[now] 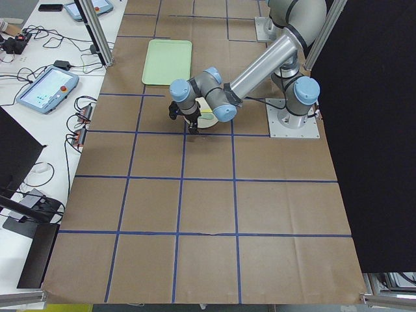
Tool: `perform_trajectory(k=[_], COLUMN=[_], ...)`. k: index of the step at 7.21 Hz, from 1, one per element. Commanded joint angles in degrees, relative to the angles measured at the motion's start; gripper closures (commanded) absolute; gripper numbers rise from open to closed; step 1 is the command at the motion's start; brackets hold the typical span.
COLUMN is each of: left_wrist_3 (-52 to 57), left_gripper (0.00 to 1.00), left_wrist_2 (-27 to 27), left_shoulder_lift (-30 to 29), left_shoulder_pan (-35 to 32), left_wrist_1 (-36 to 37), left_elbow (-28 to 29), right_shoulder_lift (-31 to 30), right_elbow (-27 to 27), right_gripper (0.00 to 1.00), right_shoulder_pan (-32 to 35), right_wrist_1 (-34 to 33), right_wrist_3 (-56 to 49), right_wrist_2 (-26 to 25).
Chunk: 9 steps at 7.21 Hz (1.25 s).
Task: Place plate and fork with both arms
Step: 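Lower the left gripper to the rim of the white plate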
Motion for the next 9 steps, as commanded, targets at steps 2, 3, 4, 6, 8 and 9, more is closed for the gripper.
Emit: perform_trajectory(k=[2, 3, 4, 6, 8, 9], left_wrist_3=[-0.36, -0.45, -0.45, -0.54, -0.54, -0.54], left_gripper=[0.1, 0.18, 0.28, 0.39, 0.47, 0.61], left_wrist_2=[-2.38, -2.38, -3.42, -3.61, -3.61, -4.3], left_shoulder_lift=[-1.5, -1.76, -1.85, -1.85, -1.85, -1.85], left_shoulder_pan=[0.76, 0.93, 1.19, 1.28, 1.28, 1.28], left_wrist_1=[1.5, 1.68, 1.68, 2.12, 2.12, 2.12], left_elbow=[0.1, 0.1, 0.1, 0.1, 0.1, 0.1], right_shoulder_lift=[0.0, 0.0, 0.0, 0.0, 0.0, 0.0], right_elbow=[0.0, 0.0, 0.0, 0.0, 0.0, 0.0], right_gripper=[0.0, 0.0, 0.0, 0.0, 0.0, 0.0], right_shoulder_pan=[0.0, 0.0, 0.0, 0.0, 0.0, 0.0], right_wrist_1=[0.0, 0.0, 0.0, 0.0, 0.0, 0.0], right_wrist_3=[0.0, 0.0, 0.0, 0.0, 0.0, 0.0], right_wrist_2=[0.0, 0.0, 0.0, 0.0, 0.0, 0.0])
